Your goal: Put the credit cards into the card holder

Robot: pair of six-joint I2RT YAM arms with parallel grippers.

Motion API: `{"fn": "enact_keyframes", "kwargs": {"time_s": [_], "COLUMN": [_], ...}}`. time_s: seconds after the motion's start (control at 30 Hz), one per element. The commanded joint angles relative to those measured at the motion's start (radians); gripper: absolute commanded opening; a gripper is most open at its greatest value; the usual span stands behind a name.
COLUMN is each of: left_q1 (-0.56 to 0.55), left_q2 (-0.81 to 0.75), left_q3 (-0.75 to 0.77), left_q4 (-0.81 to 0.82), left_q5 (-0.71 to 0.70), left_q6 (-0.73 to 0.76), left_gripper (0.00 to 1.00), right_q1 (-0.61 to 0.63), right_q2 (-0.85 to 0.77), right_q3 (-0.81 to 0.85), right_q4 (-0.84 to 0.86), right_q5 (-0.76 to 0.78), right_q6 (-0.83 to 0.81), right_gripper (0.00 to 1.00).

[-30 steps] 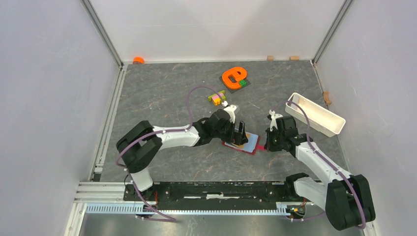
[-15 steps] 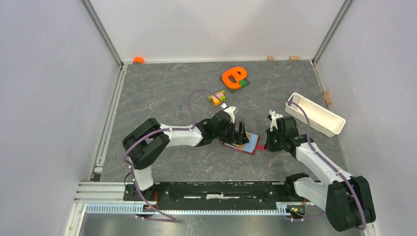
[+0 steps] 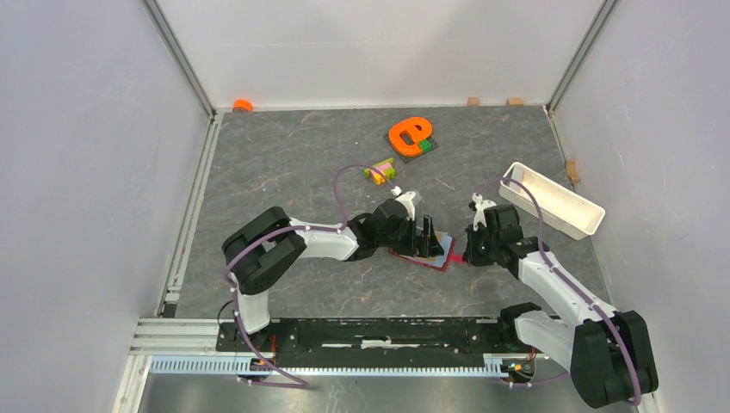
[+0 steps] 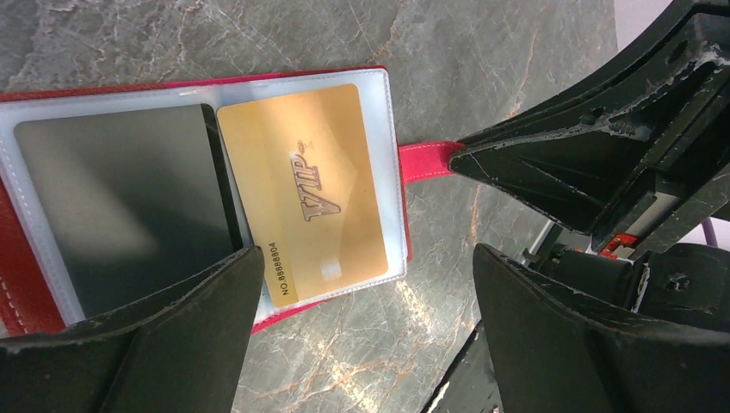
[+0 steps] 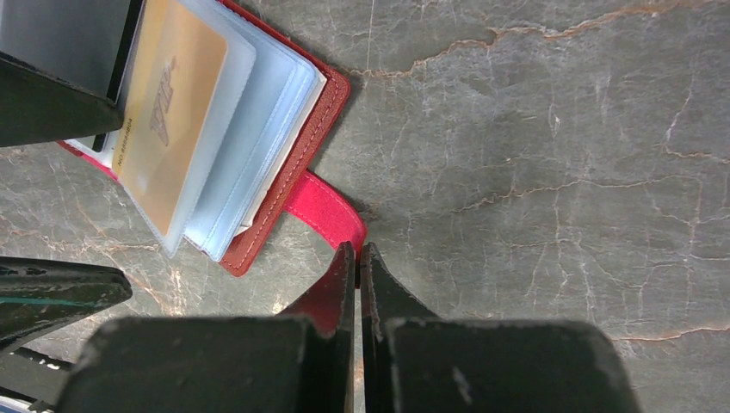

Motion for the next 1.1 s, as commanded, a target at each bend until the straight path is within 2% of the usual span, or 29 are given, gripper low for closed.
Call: {"fn": "enact_keyframes", "kwargs": {"time_s": [0.0,0.47,0.67,0.83,1.07], "left_q1": [-0.005,-0.05,-0.054,-0.054,-0.032], "left_q2": [0.018,0.033,-0.015,-0.117,-0.308], "left_q3": [-0.009,0.004,-0.026,-0.04,-0.055], "left_q4": [0.044,0.238,0.288,0.189,-0.107], "left_q5": [0.016,0.099,0.097,0.041,-0.072], "left_q6": [-0.031,-0.035,-0.011,0.064,0.15], "left_gripper": [0.97,0.97,0.97,0.99,1.0], "right_q1": [-0.001,-0.001,-0.001,0.0,-0.001], "right_q2": [-0.017,-0.011,-0.018,-0.042,-0.058], "right_q3": [-0.014,0.001,0.002,0.01,0.033], "right_q4": [0.029,0.063,0.072,0.062,0.066], "right_q5": [-0.003,-0.004,0.003,0.018,0.018], "right_q6": [0.012,0.059,0.064,0.065,0.065], "right_gripper": [0.0,0.0,0.0,0.0,0.0]}}
